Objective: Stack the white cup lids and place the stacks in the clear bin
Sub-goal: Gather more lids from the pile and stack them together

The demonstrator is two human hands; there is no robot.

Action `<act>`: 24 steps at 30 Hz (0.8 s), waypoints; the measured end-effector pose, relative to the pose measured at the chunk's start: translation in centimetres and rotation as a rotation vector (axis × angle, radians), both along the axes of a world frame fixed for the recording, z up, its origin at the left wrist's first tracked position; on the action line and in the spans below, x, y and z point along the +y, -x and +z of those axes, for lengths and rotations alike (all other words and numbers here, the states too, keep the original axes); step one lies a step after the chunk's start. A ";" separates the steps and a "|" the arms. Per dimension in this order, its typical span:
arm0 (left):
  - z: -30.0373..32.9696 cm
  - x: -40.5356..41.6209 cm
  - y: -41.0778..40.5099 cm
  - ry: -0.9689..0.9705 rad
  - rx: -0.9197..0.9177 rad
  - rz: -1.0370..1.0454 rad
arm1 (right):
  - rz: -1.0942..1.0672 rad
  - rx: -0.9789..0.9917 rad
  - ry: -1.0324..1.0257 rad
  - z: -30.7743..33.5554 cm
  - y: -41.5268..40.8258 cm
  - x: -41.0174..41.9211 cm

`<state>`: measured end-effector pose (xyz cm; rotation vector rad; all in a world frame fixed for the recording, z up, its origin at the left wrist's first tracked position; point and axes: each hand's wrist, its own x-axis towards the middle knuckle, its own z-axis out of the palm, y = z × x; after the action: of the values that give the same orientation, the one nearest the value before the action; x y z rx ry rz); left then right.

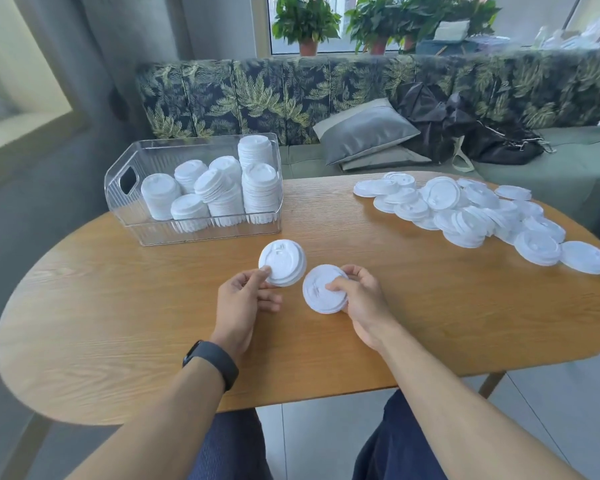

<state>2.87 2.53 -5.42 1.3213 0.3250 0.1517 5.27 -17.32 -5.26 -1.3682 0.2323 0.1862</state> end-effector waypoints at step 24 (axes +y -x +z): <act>0.1 -1.4 1.2 -0.081 -0.048 -0.063 | 0.007 0.051 -0.442 -0.1 0.3 -0.3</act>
<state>1.71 1.11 -5.32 1.4046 0.2388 0.1448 4.96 -17.66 -5.37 -0.9267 0.2139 0.2619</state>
